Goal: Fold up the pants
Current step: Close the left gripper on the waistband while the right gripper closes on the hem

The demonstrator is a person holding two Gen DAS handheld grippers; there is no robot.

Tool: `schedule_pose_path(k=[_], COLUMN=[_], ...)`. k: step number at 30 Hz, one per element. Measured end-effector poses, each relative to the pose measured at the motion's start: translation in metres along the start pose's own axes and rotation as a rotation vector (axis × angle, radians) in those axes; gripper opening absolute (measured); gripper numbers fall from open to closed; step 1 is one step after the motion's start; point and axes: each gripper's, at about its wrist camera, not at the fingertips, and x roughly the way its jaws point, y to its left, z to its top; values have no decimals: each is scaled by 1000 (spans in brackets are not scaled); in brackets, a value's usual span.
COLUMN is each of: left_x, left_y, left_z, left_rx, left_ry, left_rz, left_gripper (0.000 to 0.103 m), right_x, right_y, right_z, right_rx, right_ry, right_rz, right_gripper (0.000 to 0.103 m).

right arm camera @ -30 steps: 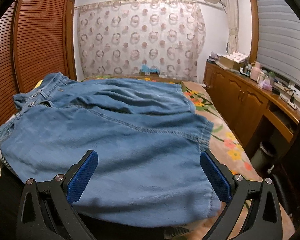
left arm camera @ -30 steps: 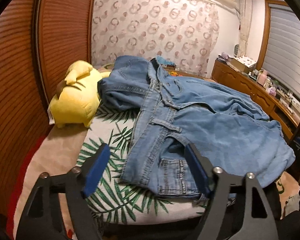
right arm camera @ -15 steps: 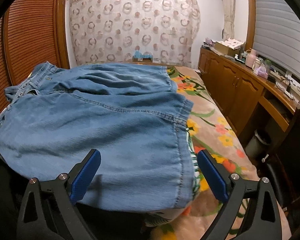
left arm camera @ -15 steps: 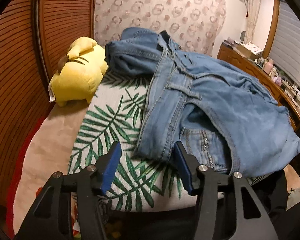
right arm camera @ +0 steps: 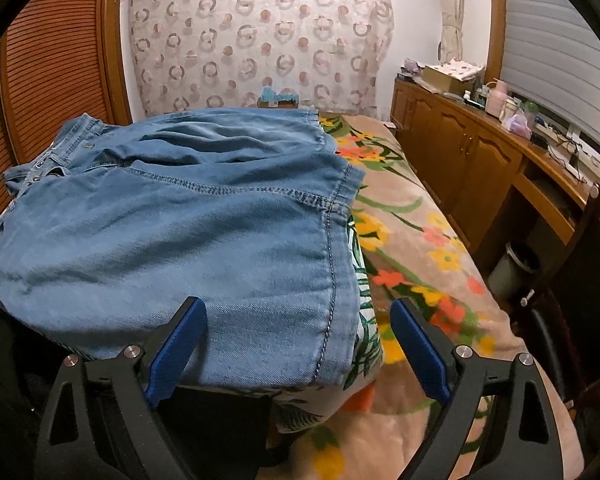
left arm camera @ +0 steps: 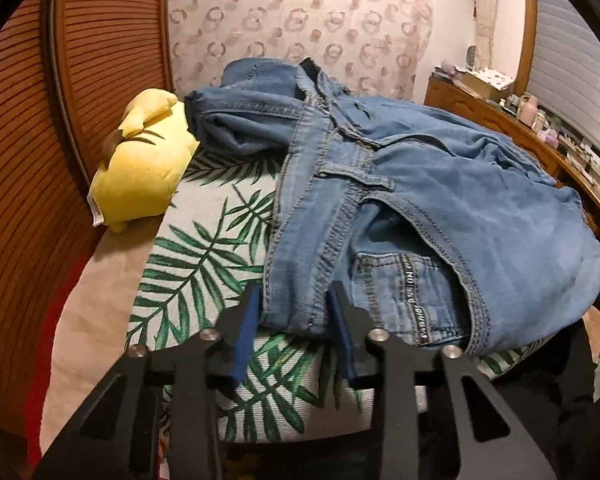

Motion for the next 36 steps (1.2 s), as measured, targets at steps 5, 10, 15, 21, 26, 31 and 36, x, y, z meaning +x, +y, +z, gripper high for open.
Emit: schedule_pose_path(k=[5,10,15,21,26,31,36], left_x=[-13,-33,-38,-30,-25,-21,-21], left_y=[-16,-18,-24,-27,-27,-24,-23], left_z=[10,24,39,43,41,37,36], left_rx=[65,50,75,75,67,57,59], left_ry=[-47,-117,-148,-143,-135,-132,-139], left_rz=[21,-6,-18,-26,-23,-26,-37], left_gripper=[16,16,16,16,16,16,16], right_x=[3,4,5,7,13,10,5], right_y=[2,-5,-11,-17,-20,-15,-10], right_z=[5,4,1,-4,-6,-3,-2], right_rx=[-11,-6,6,23,41,30,12], right_ry=[17,12,26,50,72,65,69], right_rz=[26,41,53,66,74,62,51], right_gripper=[91,89,85,82,75,67,39])
